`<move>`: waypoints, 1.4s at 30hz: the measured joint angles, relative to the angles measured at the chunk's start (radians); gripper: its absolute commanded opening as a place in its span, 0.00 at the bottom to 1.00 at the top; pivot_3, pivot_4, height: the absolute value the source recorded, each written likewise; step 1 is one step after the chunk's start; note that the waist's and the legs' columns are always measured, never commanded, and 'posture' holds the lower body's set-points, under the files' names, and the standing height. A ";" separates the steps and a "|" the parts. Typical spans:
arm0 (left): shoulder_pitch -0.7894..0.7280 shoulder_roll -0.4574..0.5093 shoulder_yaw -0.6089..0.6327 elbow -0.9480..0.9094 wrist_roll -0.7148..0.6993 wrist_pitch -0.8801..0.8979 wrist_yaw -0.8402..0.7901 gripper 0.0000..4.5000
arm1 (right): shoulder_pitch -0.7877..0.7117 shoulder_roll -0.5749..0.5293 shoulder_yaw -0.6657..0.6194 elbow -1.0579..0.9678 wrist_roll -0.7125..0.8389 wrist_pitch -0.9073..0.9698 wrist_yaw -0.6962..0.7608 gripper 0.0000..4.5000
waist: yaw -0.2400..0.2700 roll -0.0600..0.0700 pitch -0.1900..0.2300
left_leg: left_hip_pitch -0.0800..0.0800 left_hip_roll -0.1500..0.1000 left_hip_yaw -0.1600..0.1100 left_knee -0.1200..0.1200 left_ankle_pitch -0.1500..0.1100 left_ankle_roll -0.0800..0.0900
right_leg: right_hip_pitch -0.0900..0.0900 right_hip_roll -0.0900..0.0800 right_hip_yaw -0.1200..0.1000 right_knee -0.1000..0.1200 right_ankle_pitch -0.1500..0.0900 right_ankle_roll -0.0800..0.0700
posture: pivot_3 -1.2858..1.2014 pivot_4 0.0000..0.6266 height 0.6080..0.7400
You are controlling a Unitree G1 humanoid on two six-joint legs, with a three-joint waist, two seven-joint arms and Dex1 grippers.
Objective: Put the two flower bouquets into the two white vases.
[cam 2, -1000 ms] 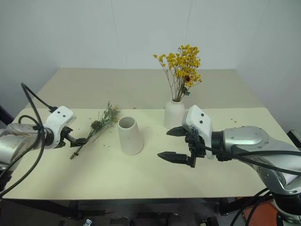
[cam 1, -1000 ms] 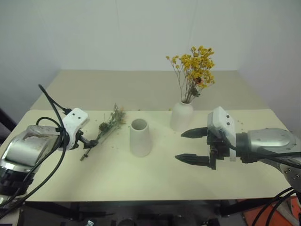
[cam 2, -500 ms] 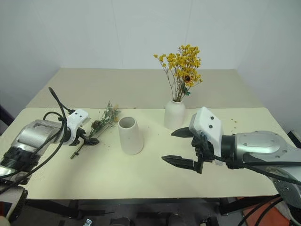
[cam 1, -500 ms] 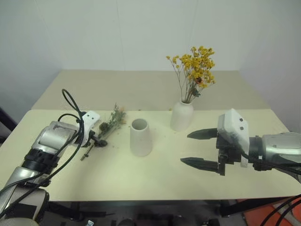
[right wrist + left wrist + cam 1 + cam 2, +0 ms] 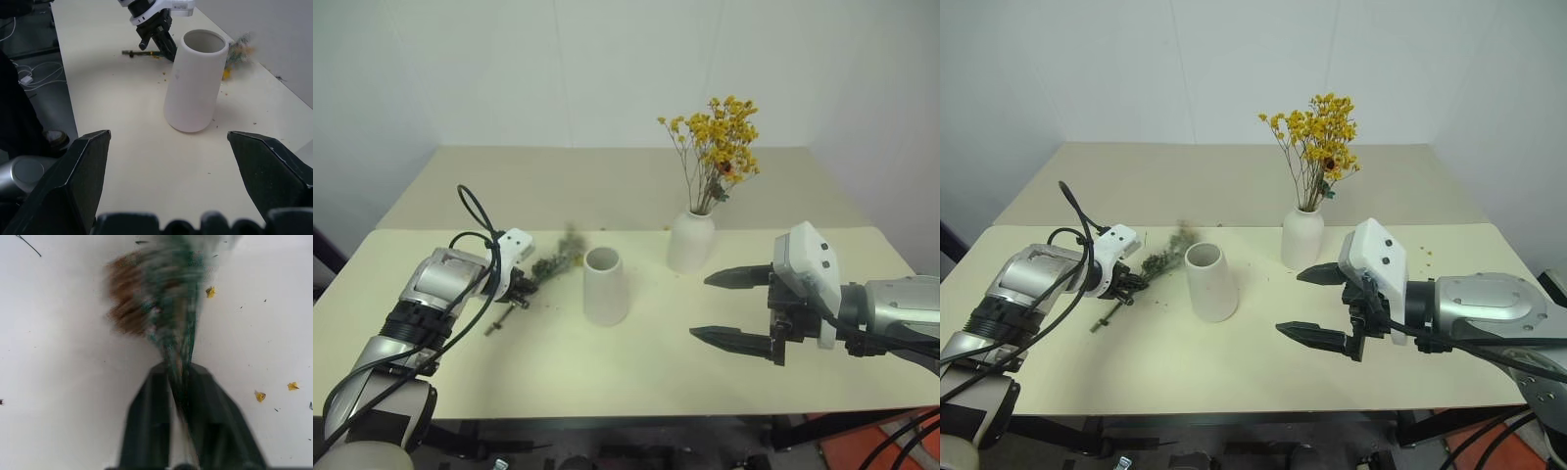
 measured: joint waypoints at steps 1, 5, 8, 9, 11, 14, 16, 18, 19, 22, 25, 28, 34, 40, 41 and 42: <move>0.000 0.000 0.000 0.001 0.009 -0.005 0.000 0.00 | 0.000 0.000 0.002 0.000 -0.006 -0.002 -0.001 1.00 | 0.000 0.000 0.000 | 0.000 0.000 0.000 0.000 0.000 0.000 | 0.000 0.000 0.000 0.000 0.000 0.000 | 0.52 0.24 1.00; 0.000 -0.012 0.018 0.013 0.033 -0.019 0.041 0.00 | 0.011 0.001 0.013 0.000 -0.033 -0.017 -0.002 1.00 | 0.000 0.000 0.000 | 0.000 0.000 0.000 0.000 0.000 0.000 | 0.000 0.000 0.000 0.000 0.000 0.000 | 0.52 0.24 1.00; 0.008 -0.045 0.082 0.029 0.045 -0.058 0.107 0.00 | 0.013 0.002 0.015 0.000 -0.046 -0.027 -0.001 1.00 | 0.002 0.000 0.000 | -0.001 0.000 0.000 0.000 0.000 0.000 | -0.001 0.000 0.000 0.000 0.000 0.000 | 0.52 0.24 1.00; 0.010 -0.057 0.111 0.028 0.044 -0.084 0.136 0.00 | 0.013 0.003 0.017 0.000 -0.051 -0.030 -0.001 1.00 | 0.002 0.000 0.000 | -0.002 0.000 -0.001 0.001 0.000 0.000 | -0.001 0.000 0.000 0.000 0.000 0.000 | 0.52 0.24 1.00; 0.019 -0.084 0.187 0.017 0.043 -0.154 0.194 0.00 | 0.014 0.007 0.018 0.000 -0.067 -0.042 -0.003 1.00 | 0.003 0.000 0.000 | -0.002 0.000 -0.001 0.001 0.000 0.000 | -0.001 0.000 -0.001 0.000 0.000 0.000 | 0.52 0.24 1.00; 0.028 -0.096 0.290 -0.037 0.001 -0.218 0.208 0.00 | 0.014 0.012 0.018 0.001 -0.076 -0.046 -0.015 1.00 | 0.003 0.000 0.000 | -0.002 0.000 -0.001 0.001 0.000 0.000 | -0.001 -0.001 -0.001 0.000 0.000 0.000 | 0.52 0.24 1.00; 0.028 -0.107 0.358 -0.083 -0.047 -0.247 0.197 0.00 | 0.014 0.020 0.018 0.001 -0.077 -0.047 -0.025 1.00 | 0.003 0.000 0.000 | -0.002 0.000 -0.001 0.001 0.000 0.000 | -0.001 -0.001 -0.001 0.000 0.000 0.000 | 0.52 0.24 1.00; 0.027 -0.125 0.426 -0.119 -0.095 -0.289 0.191 0.00 | 0.014 0.031 0.018 0.000 -0.077 -0.047 -0.041 1.00 | 0.003 0.000 0.000 | -0.002 0.000 -0.001 0.001 0.000 0.000 | -0.001 -0.001 -0.001 0.000 0.000 0.000 | 0.52 0.24 1.00; 0.023 -0.139 0.467 -0.133 -0.131 -0.309 0.186 0.00 | 0.014 0.039 0.017 0.000 -0.077 -0.047 -0.051 1.00 | 0.003 0.000 0.000 | -0.002 0.000 -0.001 0.001 0.000 0.000 | -0.001 -0.001 -0.001 0.000 0.000 0.000 | 0.52 0.24 1.00; -0.030 -0.192 0.578 -0.131 -0.249 -0.335 0.164 0.00 | 0.014 0.067 0.016 -0.001 -0.086 -0.056 -0.089 1.00 | 0.004 0.000 0.000 | -0.002 0.000 -0.001 0.001 0.000 0.000 | -0.001 -0.001 -0.001 0.000 0.000 0.000 | 0.52 0.24 1.00; -0.100 -0.226 0.640 -0.127 -0.343 -0.356 0.145 0.00 | 0.014 0.094 0.017 -0.003 -0.111 -0.067 -0.125 1.00 | 0.003 0.000 0.000 | -0.002 0.000 -0.001 0.001 0.000 0.000 | 0.000 -0.001 -0.001 0.000 0.000 0.000 | 0.52 0.24 1.00; -0.146 -0.271 0.678 -0.119 -0.418 -0.408 0.104 0.00 | 0.014 0.125 0.026 -0.006 -0.145 -0.078 -0.159 1.00 | 0.004 0.000 0.000 | -0.001 -0.001 -0.001 0.001 0.000 0.000 | 0.000 -0.001 -0.001 0.000 0.000 0.000 | 0.52 0.24 1.00; -0.150 -0.352 0.721 -0.025 -0.586 -0.467 -0.102 0.00 | 0.014 0.192 0.078 -0.024 -0.201 -0.094 -0.225 1.00 | -0.002 0.000 0.000 | -0.001 0.000 -0.001 0.001 0.000 0.000 | 0.000 0.000 -0.001 0.000 0.000 0.000 | 0.52 0.24 1.00; -0.186 -0.418 0.721 0.112 -0.667 -0.476 -0.248 0.00 | 0.020 0.246 0.096 -0.031 -0.241 -0.094 -0.294 1.00 | 0.001 0.000 0.000 | -0.002 -0.001 -0.002 0.001 0.000 0.000 | 0.000 0.000 -0.002 0.000 0.000 0.000 | 0.52 0.24 1.00; -0.190 -0.418 0.711 0.117 -0.666 -0.480 -0.267 0.00 | 0.025 0.248 0.096 -0.035 -0.242 -0.094 -0.300 1.00 | 0.000 0.000 0.000 | -0.002 -0.001 -0.002 0.001 0.000 0.000 | 0.000 0.000 -0.002 0.000 0.000 0.000 | 0.52 0.24 1.00; -0.193 -0.418 0.695 0.123 -0.664 -0.485 -0.296 0.00 | 0.033 0.251 0.095 -0.040 -0.244 -0.094 -0.304 1.00 | 0.000 0.000 0.000 | -0.002 -0.001 -0.002 0.001 0.000 0.000 | 0.000 0.000 -0.002 0.000 0.000 0.000 | 0.52 0.24 1.00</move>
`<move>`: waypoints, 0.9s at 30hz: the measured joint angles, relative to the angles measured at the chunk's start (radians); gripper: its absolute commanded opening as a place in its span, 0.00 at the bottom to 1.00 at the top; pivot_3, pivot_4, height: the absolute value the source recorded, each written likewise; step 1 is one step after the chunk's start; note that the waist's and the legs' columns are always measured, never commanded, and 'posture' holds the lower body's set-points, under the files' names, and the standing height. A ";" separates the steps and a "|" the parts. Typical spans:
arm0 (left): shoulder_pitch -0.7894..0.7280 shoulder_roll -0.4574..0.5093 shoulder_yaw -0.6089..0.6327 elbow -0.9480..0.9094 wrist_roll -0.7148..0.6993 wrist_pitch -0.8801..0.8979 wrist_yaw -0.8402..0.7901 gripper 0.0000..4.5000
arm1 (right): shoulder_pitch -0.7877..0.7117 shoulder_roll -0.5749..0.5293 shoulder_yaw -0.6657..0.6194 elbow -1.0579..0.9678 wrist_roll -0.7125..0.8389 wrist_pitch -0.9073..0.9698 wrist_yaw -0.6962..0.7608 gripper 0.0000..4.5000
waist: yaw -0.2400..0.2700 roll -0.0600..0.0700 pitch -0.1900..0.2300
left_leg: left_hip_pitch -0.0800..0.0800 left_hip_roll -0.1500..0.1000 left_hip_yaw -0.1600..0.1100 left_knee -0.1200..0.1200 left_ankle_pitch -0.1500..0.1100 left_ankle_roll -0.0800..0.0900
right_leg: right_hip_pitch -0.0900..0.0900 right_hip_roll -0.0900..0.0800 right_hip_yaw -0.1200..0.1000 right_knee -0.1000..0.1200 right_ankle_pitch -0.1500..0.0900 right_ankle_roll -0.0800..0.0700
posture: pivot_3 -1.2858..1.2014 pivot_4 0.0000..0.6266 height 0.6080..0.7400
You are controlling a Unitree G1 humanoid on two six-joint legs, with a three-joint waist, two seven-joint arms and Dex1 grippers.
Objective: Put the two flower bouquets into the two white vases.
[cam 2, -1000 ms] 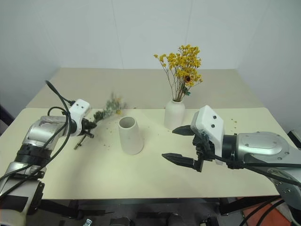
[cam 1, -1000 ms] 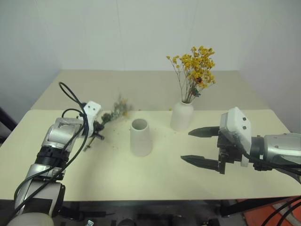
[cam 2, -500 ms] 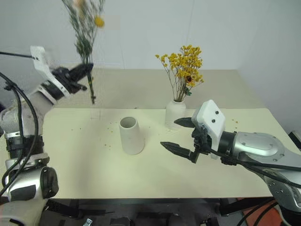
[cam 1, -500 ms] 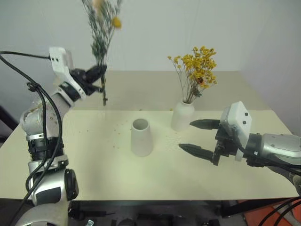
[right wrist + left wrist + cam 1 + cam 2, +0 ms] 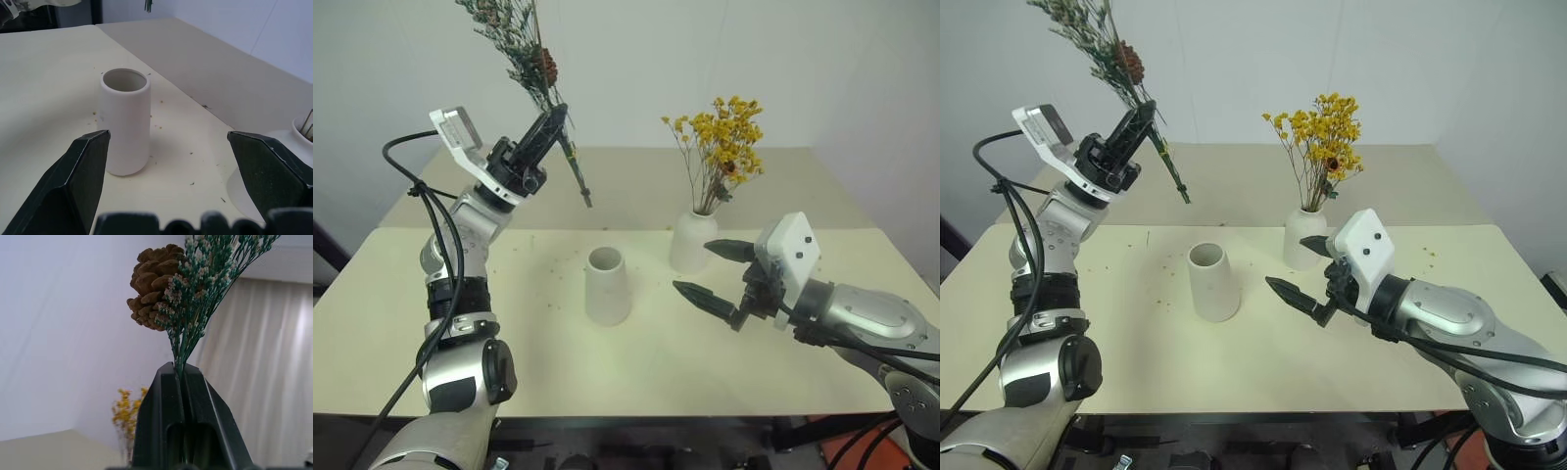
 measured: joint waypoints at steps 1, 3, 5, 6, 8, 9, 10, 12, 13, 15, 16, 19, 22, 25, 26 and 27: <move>0.000 0.000 -0.015 0.005 0.007 -0.005 -0.028 0.00 | 0.004 0.005 0.000 -0.003 0.000 0.000 -0.006 1.00 | 0.000 0.000 0.000 | 0.000 0.000 0.000 0.000 0.000 0.000 | 0.000 0.000 0.000 0.000 0.000 0.000 | 0.52 0.24 1.00; 0.001 -0.002 -0.048 0.016 0.016 -0.022 -0.084 0.00 | 0.012 0.012 -0.001 -0.010 -0.007 0.000 -0.021 1.00 | 0.000 0.000 0.000 | 0.000 0.000 0.000 0.000 0.000 0.000 | 0.000 0.000 0.000 0.000 0.000 0.000 | 0.52 0.24 1.00; 0.008 -0.005 -0.079 0.016 0.031 -0.049 -0.151 0.00 | 0.029 0.018 -0.002 -0.016 -0.017 0.000 -0.030 1.00 | -0.001 0.000 0.000 | 0.001 0.000 0.000 0.000 0.000 0.000 | 0.000 0.000 0.000 0.000 0.000 0.000 | 0.52 0.24 1.00; 0.019 -0.009 -0.094 0.014 0.035 -0.065 -0.189 0.00 | 0.034 0.021 -0.002 -0.018 -0.021 0.000 -0.035 1.00 | -0.003 0.000 0.000 | 0.001 0.000 0.000 0.000 0.000 0.000 | 0.000 0.000 0.000 0.000 0.000 0.000 | 0.52 0.24 1.00; 0.052 -0.023 -0.129 0.010 0.047 -0.084 -0.252 0.00 | 0.038 0.024 -0.002 -0.022 -0.029 0.000 -0.041 1.00 | -0.003 0.000 0.000 | 0.001 0.000 0.000 0.000 0.000 0.000 | 0.000 0.000 0.000 0.000 0.000 0.000 | 0.52 0.24 1.00; 0.066 -0.028 -0.143 0.010 0.051 -0.090 -0.273 0.00 | 0.038 0.025 -0.002 -0.023 -0.030 0.000 -0.043 1.00 | -0.003 0.000 0.000 | 0.001 0.000 0.000 0.000 0.000 0.000 | 0.000 0.000 0.000 0.000 0.000 0.000 | 0.52 0.24 1.00; 0.080 -0.029 -0.158 0.010 0.060 -0.101 -0.295 0.00 | 0.038 0.025 -0.002 -0.025 -0.030 0.000 -0.043 1.00 | -0.003 0.000 0.000 | 0.001 0.000 0.000 0.000 0.000 0.000 | 0.000 0.000 0.000 0.000 0.000 0.000 | 0.52 0.24 1.00; 0.089 -0.029 -0.175 0.010 0.084 -0.123 -0.324 0.00 | 0.039 0.025 -0.003 -0.032 -0.029 0.000 -0.044 1.00 | -0.003 0.000 0.000 | 0.001 0.000 0.000 0.000 0.000 0.000 | 0.000 0.000 0.000 0.000 0.000 0.000 | 0.52 0.24 1.00; 0.089 -0.028 -0.179 0.010 0.086 -0.130 -0.329 0.00 | 0.039 0.025 -0.003 -0.034 -0.029 0.000 -0.044 1.00 | -0.002 0.000 0.000 | 0.001 0.000 0.000 0.000 0.000 0.000 | 0.000 0.000 0.000 0.000 0.000 0.000 | 0.52 0.24 1.00; 0.089 -0.023 -0.184 0.012 0.094 -0.142 -0.341 0.00 | 0.039 0.019 -0.003 -0.040 -0.030 0.000 -0.042 1.00 | -0.002 0.000 0.000 | 0.001 0.000 0.000 0.000 0.000 0.000 | 0.000 0.000 0.000 0.000 0.000 0.000 | 0.52 0.24 1.00; 0.089 -0.019 -0.185 0.014 0.100 -0.148 -0.345 0.00 | 0.039 0.015 -0.002 -0.040 -0.030 0.000 -0.041 1.00 | -0.002 0.000 0.000 | 0.001 0.000 0.000 0.000 0.000 0.000 | 0.000 0.000 0.000 0.000 0.000 0.000 | 0.52 0.24 1.00; 0.091 -0.011 -0.188 0.016 0.117 -0.160 -0.352 0.00 | 0.040 0.009 -0.002 -0.039 -0.030 0.000 -0.037 1.00 | -0.002 0.000 0.000 | 0.001 0.000 0.000 0.000 0.000 0.000 | 0.000 0.000 0.000 0.000 0.000 0.000 | 0.52 0.24 1.00; 0.111 -0.002 -0.200 0.016 0.132 -0.181 -0.364 0.00 | 0.040 0.009 -0.002 -0.038 -0.030 0.000 -0.030 1.00 | -0.002 0.000 0.000 | 0.001 0.000 0.000 0.000 0.000 0.000 | 0.000 0.000 0.000 0.000 0.000 0.000 | 0.52 0.24 1.00; 0.152 -0.002 -0.210 0.018 0.155 -0.198 -0.367 0.00 | 0.037 0.008 0.008 -0.034 -0.040 0.000 -0.019 1.00 | -0.002 0.000 0.000 | 0.001 0.000 0.000 0.000 0.000 0.000 | 0.000 0.000 0.000 0.000 0.000 0.000 | 0.52 0.24 1.00; 0.166 -0.003 -0.215 0.021 0.164 -0.202 -0.367 0.00 | 0.036 0.007 0.015 -0.030 -0.044 0.000 -0.016 1.00 | -0.002 0.000 0.000 | 0.001 0.000 0.000 0.000 0.000 0.000 | 0.000 0.000 0.000 0.000 0.000 0.000 | 0.52 0.24 1.00; 0.178 -0.004 -0.219 0.024 0.166 -0.208 -0.368 0.00 | 0.035 0.005 0.022 -0.028 -0.051 0.000 -0.015 1.00 | -0.001 0.000 0.000 | 0.001 0.000 0.000 0.000 0.000 0.000 | 0.000 0.000 0.000 0.000 0.000 0.000 | 0.52 0.24 1.00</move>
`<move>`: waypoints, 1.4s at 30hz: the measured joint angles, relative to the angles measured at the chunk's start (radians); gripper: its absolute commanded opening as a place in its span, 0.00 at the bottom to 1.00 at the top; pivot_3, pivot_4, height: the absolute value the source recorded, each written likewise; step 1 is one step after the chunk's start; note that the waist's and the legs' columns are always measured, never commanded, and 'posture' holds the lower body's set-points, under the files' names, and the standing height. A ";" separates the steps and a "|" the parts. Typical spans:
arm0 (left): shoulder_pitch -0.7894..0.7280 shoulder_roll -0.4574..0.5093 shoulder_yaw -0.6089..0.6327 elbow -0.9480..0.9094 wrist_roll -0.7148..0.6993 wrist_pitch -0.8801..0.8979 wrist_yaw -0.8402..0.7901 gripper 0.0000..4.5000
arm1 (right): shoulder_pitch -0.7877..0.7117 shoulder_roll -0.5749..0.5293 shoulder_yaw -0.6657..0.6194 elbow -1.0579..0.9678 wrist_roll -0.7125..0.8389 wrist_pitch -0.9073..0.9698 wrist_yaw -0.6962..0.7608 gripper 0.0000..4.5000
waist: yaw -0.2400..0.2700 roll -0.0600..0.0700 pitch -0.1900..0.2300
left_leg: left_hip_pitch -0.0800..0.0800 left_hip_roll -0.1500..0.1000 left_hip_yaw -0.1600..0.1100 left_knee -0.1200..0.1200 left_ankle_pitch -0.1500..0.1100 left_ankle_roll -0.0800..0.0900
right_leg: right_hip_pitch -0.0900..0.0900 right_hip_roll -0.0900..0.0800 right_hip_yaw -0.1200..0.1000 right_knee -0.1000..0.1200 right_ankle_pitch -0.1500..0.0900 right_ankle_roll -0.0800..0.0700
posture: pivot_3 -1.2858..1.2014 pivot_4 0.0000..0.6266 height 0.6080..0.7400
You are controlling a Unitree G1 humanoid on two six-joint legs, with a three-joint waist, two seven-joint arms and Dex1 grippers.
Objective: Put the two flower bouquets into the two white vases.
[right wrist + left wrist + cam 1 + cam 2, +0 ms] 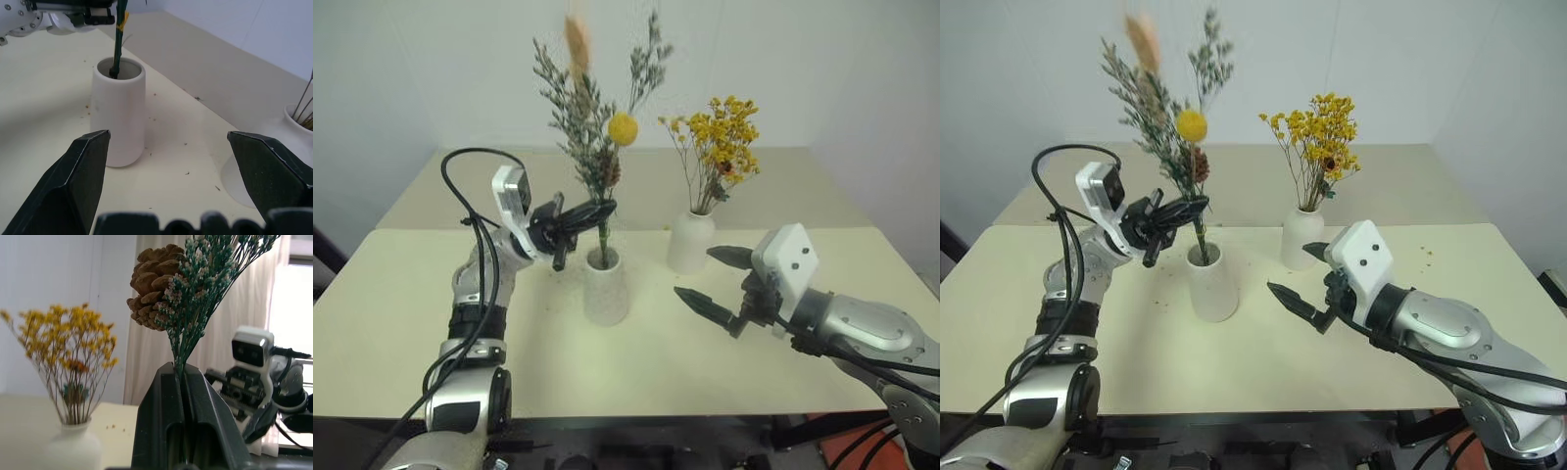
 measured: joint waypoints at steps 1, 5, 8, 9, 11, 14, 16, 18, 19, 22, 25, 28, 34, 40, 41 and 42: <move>0.014 -0.001 -0.002 0.002 0.004 -0.013 -0.001 0.00 | -0.001 -0.001 0.005 0.003 -0.007 0.000 0.001 1.00 | 0.000 0.000 0.000 | 0.000 0.000 0.000 0.000 0.000 0.000 | 0.000 0.000 0.000 0.000 0.000 0.000 | 0.52 0.24 1.00; 0.042 -0.001 -0.003 0.023 0.033 -0.052 -0.005 0.00 | -0.001 -0.001 0.010 0.008 -0.026 0.000 0.012 1.00 | 0.001 0.000 0.000 | 0.000 0.000 0.000 0.000 0.000 0.000 | 0.000 0.000 0.000 0.000 0.000 0.000 | 0.52 0.24 1.00; 0.043 -0.003 -0.003 0.029 0.041 -0.080 -0.005 0.00 | -0.002 0.000 0.013 0.008 -0.042 -0.001 0.019 1.00 | 0.002 0.000 0.000 | 0.000 0.000 0.000 0.000 0.000 0.000 | 0.000 0.000 0.000 0.000 0.000 0.000 | 0.52 0.24 1.00; 0.043 -0.006 -0.003 0.029 0.041 -0.088 -0.005 0.00 | -0.002 0.001 0.013 0.008 -0.047 -0.001 0.020 1.00 | 0.002 0.000 0.000 | 0.000 0.000 0.000 0.000 0.000 0.000 | 0.000 0.000 0.000 0.000 0.000 0.000 | 0.52 0.24 1.00; 0.043 -0.010 -0.003 0.030 0.041 -0.098 -0.005 0.11 | -0.004 0.006 0.016 0.008 -0.055 -0.006 0.022 1.00 | 0.003 0.000 0.000 | 0.000 0.000 0.000 0.000 0.000 0.000 | 0.000 0.000 0.000 0.000 0.000 0.000 | 0.52 0.24 1.00; 0.044 -0.012 -0.003 0.032 0.041 -0.099 -0.009 0.29 | -0.005 0.010 0.023 0.010 -0.067 -0.014 0.030 1.00 | 0.000 0.000 0.000 | 0.000 0.000 0.000 0.000 0.000 0.000 | 0.000 0.000 0.000 0.000 0.000 0.000 | 0.52 0.24 1.00; 0.053 -0.012 -0.003 0.029 0.041 -0.099 -0.010 0.42 | -0.006 0.010 0.031 0.012 -0.078 -0.016 0.035 1.00 | 0.000 0.000 0.000 | 0.000 0.000 0.000 0.000 0.000 0.000 | 0.000 0.000 0.000 0.000 0.000 0.000 | 0.52 0.24 1.00; 0.072 -0.011 -0.003 0.025 0.041 -0.097 -0.007 0.56 | -0.006 0.010 0.035 0.018 -0.086 -0.016 0.040 1.00 | -0.001 0.000 0.000 | 0.000 0.000 0.000 0.000 0.000 0.000 | 0.000 0.000 0.000 0.000 0.000 0.000 | 0.52 0.24 1.00; 0.079 -0.007 -0.003 0.022 0.041 -0.095 -0.002 0.63 | -0.006 0.010 0.036 0.019 -0.087 -0.016 0.042 1.00 | 0.000 0.000 0.000 | 0.000 0.000 0.000 0.000 0.000 0.000 | 0.000 0.000 0.000 0.000 0.000 0.000 | 0.52 0.24 1.00; 0.096 0.023 -0.004 -0.017 0.041 -0.089 0.004 0.85 | -0.006 0.010 0.036 0.019 -0.086 -0.016 0.044 1.00 | -0.001 0.000 0.000 | 0.000 0.000 0.000 0.000 0.000 0.000 | 0.000 0.000 0.000 0.000 0.000 0.000 | 0.52 0.24 1.00; 0.122 0.066 -0.005 -0.083 0.041 -0.076 0.005 1.00 | -0.005 0.010 0.036 0.019 -0.088 -0.016 0.052 1.00 | 0.000 0.000 0.000 | 0.000 0.000 0.000 0.000 0.000 0.000 | 0.000 0.000 0.000 0.000 0.000 0.000 | 0.52 0.24 1.00; 0.151 0.092 -0.006 -0.121 0.046 -0.062 0.029 1.00 | -0.005 0.011 0.036 0.021 -0.095 -0.016 0.059 1.00 | 0.001 0.000 0.000 | 0.000 0.000 0.000 0.000 0.000 0.000 | 0.000 0.000 0.000 0.000 0.000 0.000 | 0.52 0.24 1.00; 0.208 0.143 0.000 -0.177 0.056 -0.046 0.087 1.00 | -0.012 0.023 0.049 0.039 -0.117 -0.019 0.064 1.00 | -0.002 0.000 0.000 | 0.000 0.001 0.000 0.000 0.000 0.000 | 0.000 0.000 0.000 0.000 0.000 0.000 | 0.52 0.24 1.00; 0.339 0.277 0.054 -0.352 0.021 -0.004 0.099 1.00 | 0.037 0.004 -0.008 0.045 -0.110 -0.024 0.115 1.00 | -0.004 0.000 0.000 | 0.001 0.001 0.000 -0.001 0.000 0.000 | 0.000 0.000 0.000 -0.001 0.000 0.000 | 0.52 0.24 1.00; 0.355 0.302 0.066 -0.367 0.014 0.003 0.102 1.00 | 0.059 -0.008 -0.036 0.046 -0.099 -0.025 0.132 1.00 | -0.003 0.000 0.000 | 0.000 0.001 0.000 -0.001 0.000 0.000 | 0.000 0.000 0.000 -0.001 0.000 0.000 | 0.52 0.24 1.00; 0.375 0.336 0.083 -0.380 0.012 0.013 0.105 1.00 | 0.088 -0.024 -0.074 0.047 -0.090 -0.028 0.154 1.00 | 0.000 0.000 0.000 | 0.001 0.001 0.000 -0.001 0.000 0.000 | 0.000 0.000 0.000 -0.001 0.000 0.000 | 0.52 0.24 1.00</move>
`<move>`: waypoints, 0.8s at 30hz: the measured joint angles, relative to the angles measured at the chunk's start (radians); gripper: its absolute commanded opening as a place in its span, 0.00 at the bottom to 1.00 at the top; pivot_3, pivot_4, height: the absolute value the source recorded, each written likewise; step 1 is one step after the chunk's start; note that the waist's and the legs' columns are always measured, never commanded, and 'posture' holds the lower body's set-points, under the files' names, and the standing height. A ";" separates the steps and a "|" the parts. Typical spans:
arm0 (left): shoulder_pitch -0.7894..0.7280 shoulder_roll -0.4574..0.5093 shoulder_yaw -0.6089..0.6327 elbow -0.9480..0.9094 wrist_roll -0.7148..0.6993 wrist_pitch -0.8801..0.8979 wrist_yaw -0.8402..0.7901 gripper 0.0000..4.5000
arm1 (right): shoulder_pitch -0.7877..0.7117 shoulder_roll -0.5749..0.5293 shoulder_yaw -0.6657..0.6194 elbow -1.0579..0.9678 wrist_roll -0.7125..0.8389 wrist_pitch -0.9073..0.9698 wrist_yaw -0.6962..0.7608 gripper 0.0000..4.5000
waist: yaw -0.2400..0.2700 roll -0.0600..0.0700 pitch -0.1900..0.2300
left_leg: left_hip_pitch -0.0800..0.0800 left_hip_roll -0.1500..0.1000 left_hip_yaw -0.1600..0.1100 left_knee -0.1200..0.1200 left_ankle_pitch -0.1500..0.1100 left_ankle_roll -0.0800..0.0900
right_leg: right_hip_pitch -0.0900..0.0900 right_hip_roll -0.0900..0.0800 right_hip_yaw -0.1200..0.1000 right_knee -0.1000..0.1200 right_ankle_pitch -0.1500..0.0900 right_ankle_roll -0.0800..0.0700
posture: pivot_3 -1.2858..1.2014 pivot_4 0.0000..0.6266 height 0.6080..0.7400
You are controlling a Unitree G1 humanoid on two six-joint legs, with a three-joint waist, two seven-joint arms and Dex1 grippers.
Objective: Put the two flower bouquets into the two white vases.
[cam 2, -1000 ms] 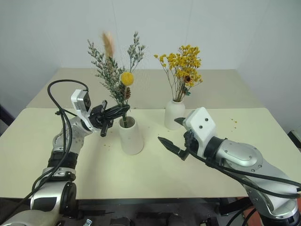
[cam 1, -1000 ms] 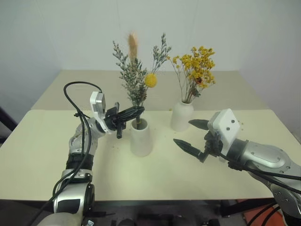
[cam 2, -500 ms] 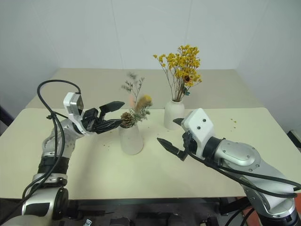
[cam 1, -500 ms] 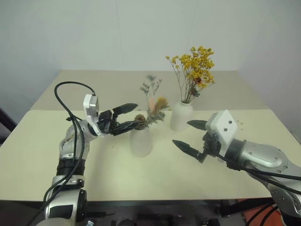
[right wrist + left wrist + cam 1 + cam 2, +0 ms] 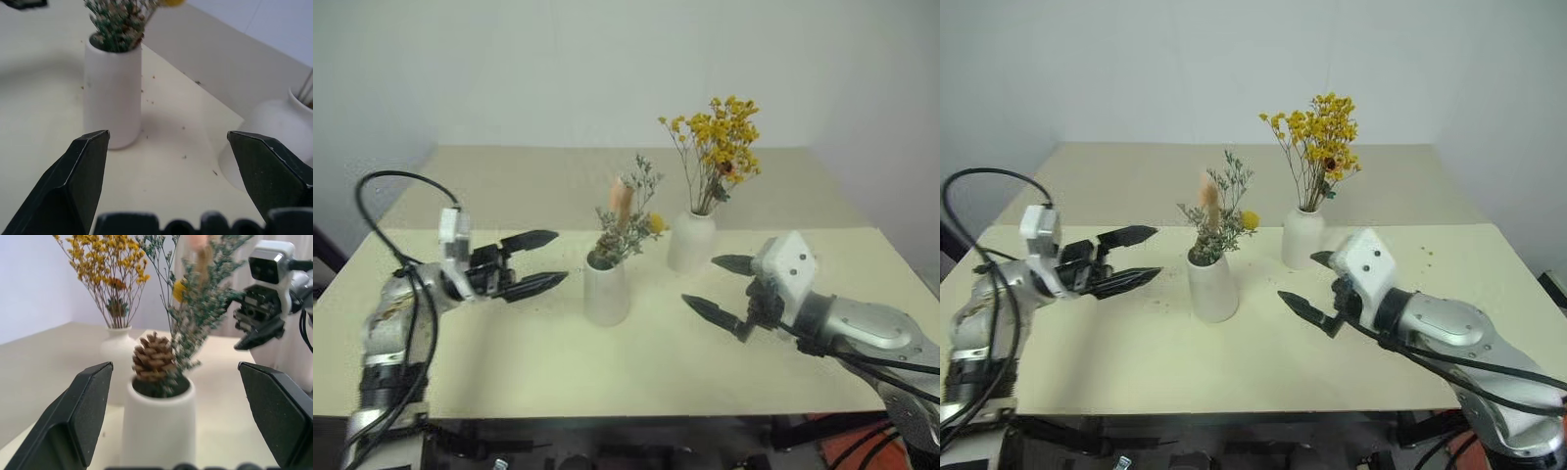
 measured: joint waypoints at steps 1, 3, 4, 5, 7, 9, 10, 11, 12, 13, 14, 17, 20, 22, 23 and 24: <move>0.008 0.019 0.017 -0.008 -0.001 0.002 0.003 1.00 | 0.020 -0.011 -0.029 0.001 0.003 -0.007 0.018 1.00 | 0.002 0.000 0.000 | 0.000 0.000 0.000 0.000 0.000 0.000 | 0.000 0.000 0.000 0.000 0.000 0.000 | 0.52 0.24 1.00; 0.030 0.056 0.033 -0.037 -0.011 0.004 0.004 1.00 | 0.088 -0.051 -0.094 0.001 0.005 -0.039 0.079 1.00 | 0.008 0.000 0.000 | 0.000 0.000 0.000 0.000 0.000 0.000 | 0.001 0.000 -0.001 -0.001 0.000 0.000 | 0.52 0.24 1.00; 0.044 0.072 0.041 -0.043 -0.014 0.006 0.003 1.00 | 0.124 -0.068 -0.123 0.003 0.005 -0.053 0.109 1.00 | 0.008 0.000 0.000 | 0.001 0.000 0.000 0.000 0.000 0.000 | 0.002 0.000 -0.001 -0.002 0.000 0.000 | 0.52 0.24 1.00; 0.063 0.094 0.046 -0.055 -0.014 0.013 0.001 1.00 | 0.186 -0.093 -0.177 0.008 0.005 -0.075 0.163 1.00 | 0.009 0.000 0.000 | 0.000 0.000 0.000 0.000 0.000 0.000 | 0.001 0.000 -0.001 -0.002 0.000 0.000 | 0.52 0.24 1.00; 0.096 0.126 0.057 -0.057 -0.013 0.016 -0.002 1.00 | 0.277 -0.132 -0.272 0.036 -0.003 -0.105 0.247 1.00 | 0.006 0.000 0.000 | 0.000 0.000 0.000 0.000 0.000 0.000 | 0.002 0.000 -0.001 -0.002 0.000 0.000 | 0.52 0.24 1.00; 0.129 0.148 0.067 -0.063 -0.008 0.012 -0.002 1.00 | 0.356 -0.159 -0.360 0.070 -0.017 -0.128 0.317 1.00 | 0.006 0.000 0.000 | 0.001 0.001 0.001 0.000 0.000 0.000 | 0.003 0.000 -0.001 -0.002 0.000 0.000 | 0.52 0.24 1.00; 0.140 0.151 0.069 -0.066 -0.005 0.010 0.000 1.00 | 0.395 -0.168 -0.418 0.093 -0.032 -0.140 0.353 1.00 | 0.006 0.000 0.000 | 0.001 0.001 0.001 0.000 0.000 0.000 | 0.003 0.000 -0.001 -0.002 0.000 0.000 | 0.52 0.24 1.00; 0.148 0.156 0.071 -0.074 -0.006 0.010 0.002 1.00 | 0.419 -0.177 -0.455 0.109 -0.038 -0.144 0.374 1.00 | 0.005 0.000 0.000 | 0.002 0.001 0.001 0.000 0.000 0.000 | 0.003 0.000 -0.001 -0.002 -0.001 0.002 | 0.52 0.24 1.00; 0.156 0.160 0.073 -0.081 -0.006 0.011 0.005 1.00 | 0.441 -0.183 -0.494 0.127 -0.044 -0.149 0.395 1.00 | 0.003 0.000 0.000 | 0.002 0.002 0.002 0.000 0.000 0.000 | 0.004 0.001 -0.001 -0.002 -0.003 0.004 | 0.52 0.24 1.00; 0.159 0.161 0.074 -0.089 -0.009 0.013 0.008 1.00 | 0.457 -0.185 -0.519 0.138 -0.049 -0.157 0.410 1.00 | 0.003 0.000 0.000 | 0.003 0.002 0.002 0.000 0.000 0.000 | 0.004 0.001 -0.001 -0.002 -0.003 0.005 | 0.52 0.24 1.00; 0.161 0.161 0.075 -0.100 -0.013 0.015 0.014 1.00 | 0.478 -0.187 -0.551 0.153 -0.056 -0.165 0.432 1.00 | 0.003 0.000 0.000 | 0.003 0.003 0.002 0.000 0.000 0.000 | 0.004 0.001 -0.001 -0.002 -0.003 0.005 | 0.52 0.24 1.00; 0.163 0.165 0.077 -0.112 -0.014 0.016 0.025 1.00 | 0.530 -0.204 -0.624 0.186 -0.077 -0.178 0.486 1.00 | 0.003 0.000 0.000 | 0.003 0.003 0.002 0.000 0.000 0.000 | 0.003 0.001 -0.001 -0.002 -0.003 0.005 | 0.52 0.24 1.00; 0.165 0.168 0.076 -0.112 -0.011 0.014 0.032 1.00 | 0.567 -0.215 -0.692 0.225 -0.098 -0.193 0.535 1.00 | 0.003 0.000 0.000 | 0.003 0.003 0.002 0.000 0.000 0.000 | 0.004 0.001 -0.001 -0.003 -0.003 0.005 | 0.52 0.24 1.00; 0.172 0.168 0.076 -0.116 -0.008 0.015 0.049 1.00 | 0.578 -0.221 -0.704 0.245 -0.115 -0.205 0.553 1.00 | 0.002 0.000 0.000 | 0.003 0.003 0.002 0.000 0.000 0.000 | 0.004 0.001 -0.001 -0.003 -0.003 0.005 | 0.52 0.24 1.00; 0.179 0.167 0.076 -0.128 -0.010 0.018 0.059 1.00 | 0.579 -0.228 -0.706 0.259 -0.120 -0.208 0.562 1.00 | 0.001 0.000 0.000 | 0.003 0.003 0.003 0.000 0.000 0.000 | 0.004 0.001 0.000 -0.003 -0.003 0.005 | 0.52 0.24 1.00; 0.183 0.165 0.077 -0.142 -0.017 0.021 0.066 1.00 | 0.579 -0.235 -0.708 0.271 -0.122 -0.210 0.570 1.00 | 0.001 0.000 0.000 | 0.003 0.003 0.002 0.000 0.000 0.000 | 0.004 0.001 0.000 -0.003 -0.003 0.005 | 0.52 0.24 1.00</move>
